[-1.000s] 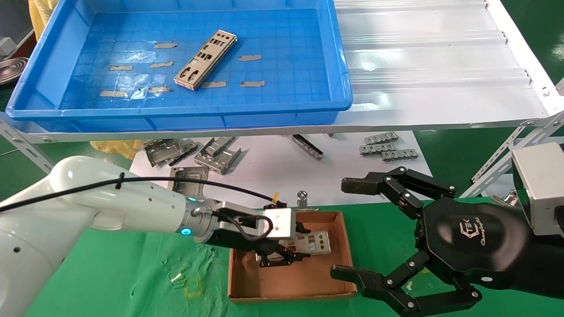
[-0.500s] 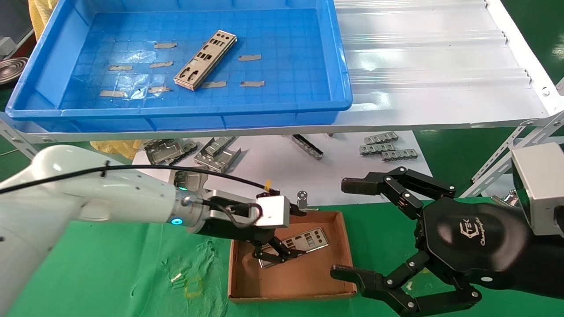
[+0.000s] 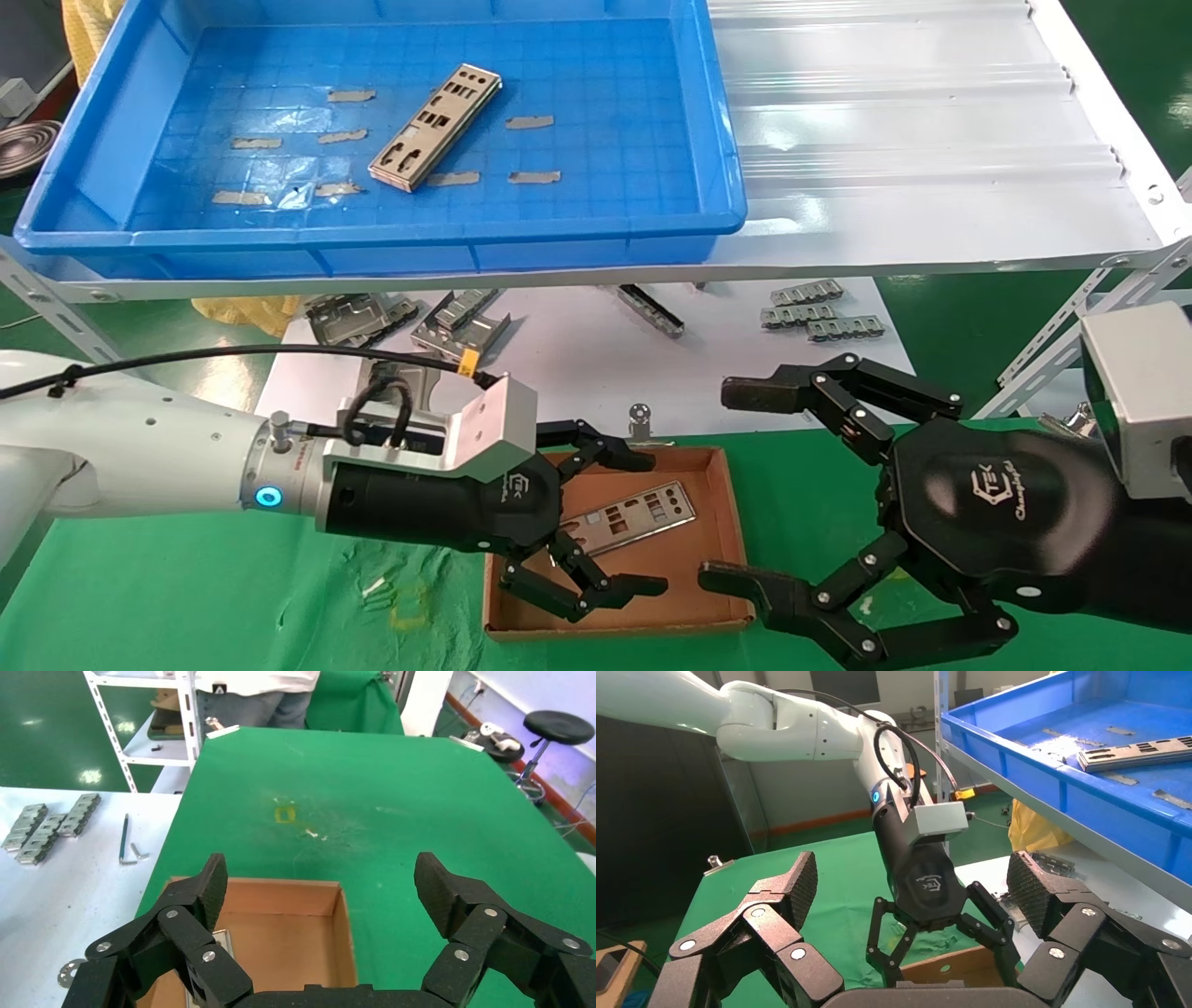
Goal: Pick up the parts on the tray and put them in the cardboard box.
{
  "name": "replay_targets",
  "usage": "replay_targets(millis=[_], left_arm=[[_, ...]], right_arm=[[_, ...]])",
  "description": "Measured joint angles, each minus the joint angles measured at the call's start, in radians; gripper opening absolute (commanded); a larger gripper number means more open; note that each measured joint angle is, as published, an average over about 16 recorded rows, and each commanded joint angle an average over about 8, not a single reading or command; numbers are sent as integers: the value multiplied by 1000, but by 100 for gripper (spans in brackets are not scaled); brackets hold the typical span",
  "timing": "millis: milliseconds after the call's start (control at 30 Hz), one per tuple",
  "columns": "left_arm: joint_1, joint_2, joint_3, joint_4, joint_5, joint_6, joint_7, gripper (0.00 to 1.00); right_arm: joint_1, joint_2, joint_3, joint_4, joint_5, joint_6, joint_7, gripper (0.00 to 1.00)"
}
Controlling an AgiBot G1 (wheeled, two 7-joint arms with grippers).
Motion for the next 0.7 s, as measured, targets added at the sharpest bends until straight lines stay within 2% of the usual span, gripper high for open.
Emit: replay_targets(millis=[333,700], left_arm=[[27,-33,-30,-47,-19,-2,-23,100],[101,-128,-114,-186,-74,-7,-91,100]], right_arm=[[0,0,0,0,0,0,0,100],[0,0,0,0,0,0,0,100]])
